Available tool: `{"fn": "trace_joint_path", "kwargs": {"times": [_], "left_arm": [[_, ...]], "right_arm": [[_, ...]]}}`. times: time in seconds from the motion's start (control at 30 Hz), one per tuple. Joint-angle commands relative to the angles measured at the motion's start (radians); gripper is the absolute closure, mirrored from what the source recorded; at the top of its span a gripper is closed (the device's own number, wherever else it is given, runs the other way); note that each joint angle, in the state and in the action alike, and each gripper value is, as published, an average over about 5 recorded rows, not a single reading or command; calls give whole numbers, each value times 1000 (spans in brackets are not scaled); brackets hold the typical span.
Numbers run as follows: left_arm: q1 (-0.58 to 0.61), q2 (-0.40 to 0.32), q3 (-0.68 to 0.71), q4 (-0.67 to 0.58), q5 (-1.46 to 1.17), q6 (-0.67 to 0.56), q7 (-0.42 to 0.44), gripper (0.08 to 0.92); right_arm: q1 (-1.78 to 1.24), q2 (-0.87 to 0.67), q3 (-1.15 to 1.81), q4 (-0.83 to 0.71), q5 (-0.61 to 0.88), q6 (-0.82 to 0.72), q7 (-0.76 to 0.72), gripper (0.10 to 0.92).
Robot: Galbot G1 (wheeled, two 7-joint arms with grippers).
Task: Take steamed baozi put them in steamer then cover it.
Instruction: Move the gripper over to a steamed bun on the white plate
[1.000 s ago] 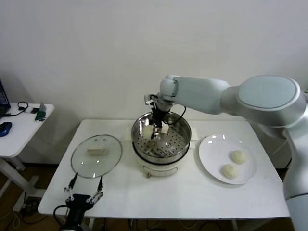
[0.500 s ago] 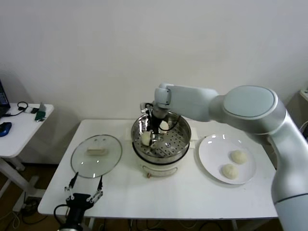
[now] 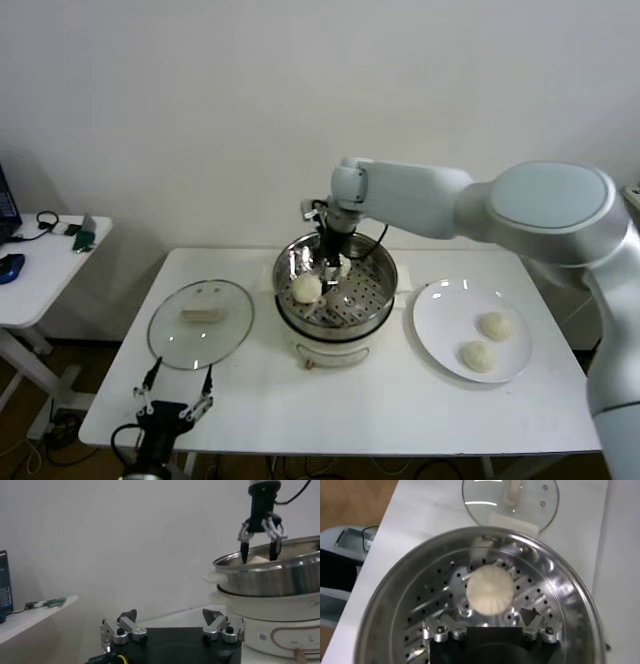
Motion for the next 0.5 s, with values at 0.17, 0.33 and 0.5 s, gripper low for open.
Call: {"fn": "trace_joint_path", "kwargs": {"times": [0.17,0.33,0.5], "left_arm": [[0,7,1,3,0,-4,-5,177],[0,13,-1,0,0,3,-15,177],[-1,14,-7,-6,2,15,-26,177]], "right_arm": [[154,-381,11,249,-130,22,-46,202],[121,-540,22,333,-310,34,-44,203],[10,-670,63,362,-484,55,-39,202]]}}
